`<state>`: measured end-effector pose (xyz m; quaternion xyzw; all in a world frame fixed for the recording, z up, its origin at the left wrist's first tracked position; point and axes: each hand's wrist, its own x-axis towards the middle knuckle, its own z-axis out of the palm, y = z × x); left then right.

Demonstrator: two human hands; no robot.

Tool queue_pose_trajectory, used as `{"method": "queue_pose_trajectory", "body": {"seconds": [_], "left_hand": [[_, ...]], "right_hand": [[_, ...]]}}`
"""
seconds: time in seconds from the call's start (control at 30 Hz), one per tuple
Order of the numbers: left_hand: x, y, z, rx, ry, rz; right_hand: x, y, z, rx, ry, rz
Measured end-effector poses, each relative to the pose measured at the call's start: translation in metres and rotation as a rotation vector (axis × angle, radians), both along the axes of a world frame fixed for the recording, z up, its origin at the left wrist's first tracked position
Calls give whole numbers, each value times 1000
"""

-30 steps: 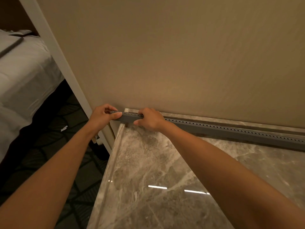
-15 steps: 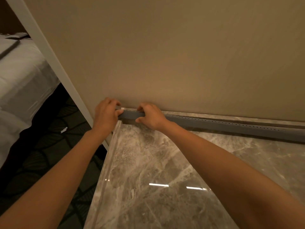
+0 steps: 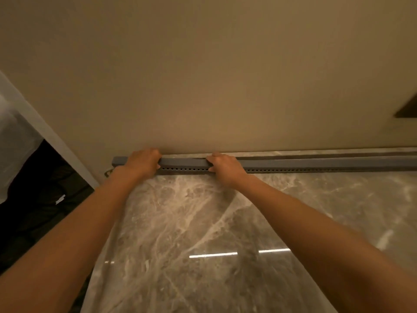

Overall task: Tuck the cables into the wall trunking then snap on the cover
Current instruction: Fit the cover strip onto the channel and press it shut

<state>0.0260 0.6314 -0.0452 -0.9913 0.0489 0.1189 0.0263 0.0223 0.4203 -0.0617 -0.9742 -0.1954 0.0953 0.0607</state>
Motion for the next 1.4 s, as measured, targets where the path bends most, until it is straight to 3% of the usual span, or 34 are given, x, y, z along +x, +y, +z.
{"method": "queue_pose_trajectory", "body": {"seconds": [0.13, 0.3, 0.43, 0.63, 1.07, 1.23, 1.4], "left_hand": [[-11, -29, -6, 12, -50, -4], [-14, -78, -10, -310, -32, -14], [-8, -130, -9, -353, 40, -86], [-6, -238, -12, -313, 42, -223], [-3, -475, -23, -212, -145, -244], [-5, -498, -26, -124, -169, -240], [-5, -509, -22, -62, -135, -178]], "right_hand": [[-3, -11, 2, 12, 19, 0], [-15, -79, -5, -82, -84, -183], [-26, -158, -14, -92, -68, -340], [-35, -256, -10, -83, -13, -479], [-31, -499, -9, -119, -59, -530], [-31, -576, -13, -126, -81, -536], [-16, -600, -18, -187, -141, -459]]}}
